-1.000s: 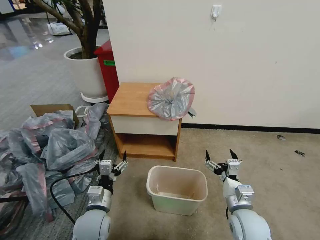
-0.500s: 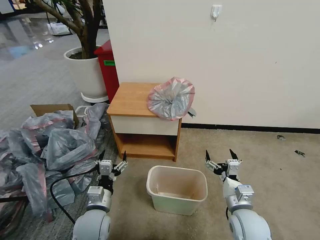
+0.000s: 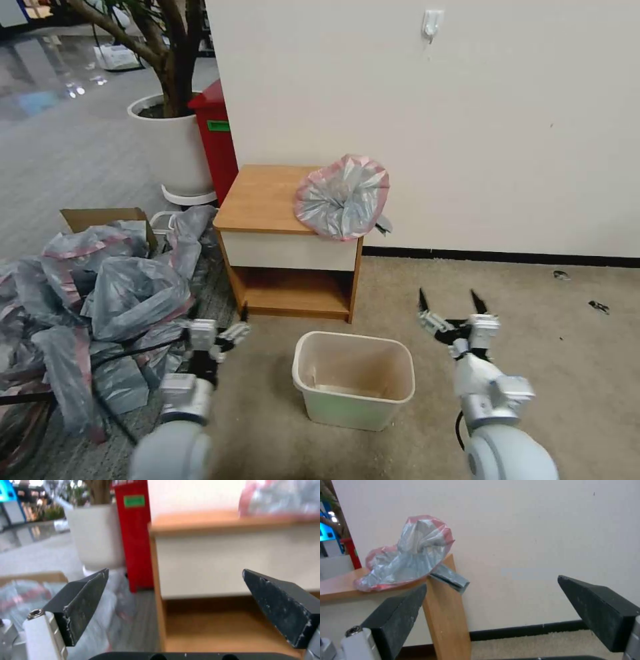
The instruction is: Pick up the garbage bag from the table and place it over the trash can.
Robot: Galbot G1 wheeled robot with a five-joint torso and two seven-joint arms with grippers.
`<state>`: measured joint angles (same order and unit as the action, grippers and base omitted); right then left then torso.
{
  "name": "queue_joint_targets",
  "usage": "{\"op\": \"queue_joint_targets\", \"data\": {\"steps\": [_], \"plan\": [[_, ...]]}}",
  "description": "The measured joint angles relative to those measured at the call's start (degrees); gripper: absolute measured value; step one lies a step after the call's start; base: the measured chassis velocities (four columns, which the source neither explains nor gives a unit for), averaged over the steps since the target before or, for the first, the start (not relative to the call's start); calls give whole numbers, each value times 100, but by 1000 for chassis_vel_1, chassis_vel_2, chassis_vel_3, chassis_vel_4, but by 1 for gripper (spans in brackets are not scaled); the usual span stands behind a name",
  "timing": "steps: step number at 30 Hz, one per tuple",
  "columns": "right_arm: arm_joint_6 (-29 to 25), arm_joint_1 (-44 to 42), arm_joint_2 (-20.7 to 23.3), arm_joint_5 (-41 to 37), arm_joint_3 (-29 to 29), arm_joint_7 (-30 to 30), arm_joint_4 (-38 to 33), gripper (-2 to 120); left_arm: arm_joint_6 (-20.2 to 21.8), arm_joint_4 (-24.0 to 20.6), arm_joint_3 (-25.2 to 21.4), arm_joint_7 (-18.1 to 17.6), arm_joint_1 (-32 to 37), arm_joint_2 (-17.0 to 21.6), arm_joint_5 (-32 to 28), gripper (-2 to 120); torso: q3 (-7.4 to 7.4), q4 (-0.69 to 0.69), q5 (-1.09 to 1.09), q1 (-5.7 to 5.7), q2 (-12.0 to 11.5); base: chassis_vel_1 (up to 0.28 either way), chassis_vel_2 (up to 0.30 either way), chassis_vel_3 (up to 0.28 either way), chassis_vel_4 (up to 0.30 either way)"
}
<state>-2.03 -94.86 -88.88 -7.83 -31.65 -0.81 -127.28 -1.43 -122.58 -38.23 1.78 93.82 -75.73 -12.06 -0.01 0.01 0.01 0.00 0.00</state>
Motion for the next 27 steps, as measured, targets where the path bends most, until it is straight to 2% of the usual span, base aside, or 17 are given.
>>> {"op": "queue_joint_targets", "data": {"steps": [1,2,4,5,6,9,10,12,14,16,18,19,21,22,25,27], "plan": [[1,-10,-5,-22,6,-1,-5,100,-37,-106,-85,43,61,134,-177,100,0,0,6,0,0,0,0,0,0],[2,-10,-6,-30,21,-1,-5,100,-50,-113,-67,111,89,175,-285,100,0,0,1,0,0,0,0,0,0],[3,-9,0,-39,24,-2,16,100,-57,-107,-56,168,111,200,-358,100,0,-1,-7,0,0,0,0,0,0],[3,-9,0,-39,24,-2,16,100,-57,-107,-56,168,111,200,-358,100,0,-1,-7,0,0,0,0,0,0],[5,-1,8,-66,37,-2,42,100,-70,-99,-56,182,114,208,-374,100,0,-2,2,0,0,0,0,0,0],[38,53,55,-277,81,-2,97,100,-77,-76,-56,186,115,215,-378,100,0,-2,-5,0,0,0,0,0,0],[140,164,132,-781,209,-30,151,100,-90,-60,-56,185,113,224,-378,100,0,-2,-1,0,0,0,0,0,0],[204,238,167,-1043,267,-81,181,100,-103,-49,-54,185,112,228,-378,100,0,-2,-2,0,0,0,0,0,0],[379,589,266,-1856,453,-206,394,100,-172,-23,-33,179,109,240,-371,100,1,-1,-1,0,0,0,0,0,0],[411,717,281,-2073,498,-220,499,100,-192,-19,-23,174,109,242,-366,100,1,-1,-2,0,0,0,0,0,0],[516,1209,277,-2837,619,-243,948,100,-224,-17,-8,159,111,252,-351,100,1,-1,-1,0,0,0,0,0,0],[516,1209,277,-2837,619,-243,948,100,-224,-17,-8,159,111,252,-351,100,1,-1,-1,0,0,0,0,0,0],[567,1714,202,-3705,693,-262,1373,100,-236,-37,-12,89,123,256,-339,100,1,-1,-1,0,0,0,0,0,0],[567,1714,202,-3705,693,-262,1373,100,-236,-37,-12,89,123,256,-339,100,1,-1,-1,0,0,0,0,0,0],[597,2355,31,-4793,674,-429,1805,100,-302,-46,-93,22,190,274,-332,100,2,-1,-2,0,0,0,0,0,0],[603,2527,-26,-5058,650,-467,1942,100,-329,-39,-125,9,217,276,-328,100,1,-1,-1,0,0,0,0,0,0]]}}
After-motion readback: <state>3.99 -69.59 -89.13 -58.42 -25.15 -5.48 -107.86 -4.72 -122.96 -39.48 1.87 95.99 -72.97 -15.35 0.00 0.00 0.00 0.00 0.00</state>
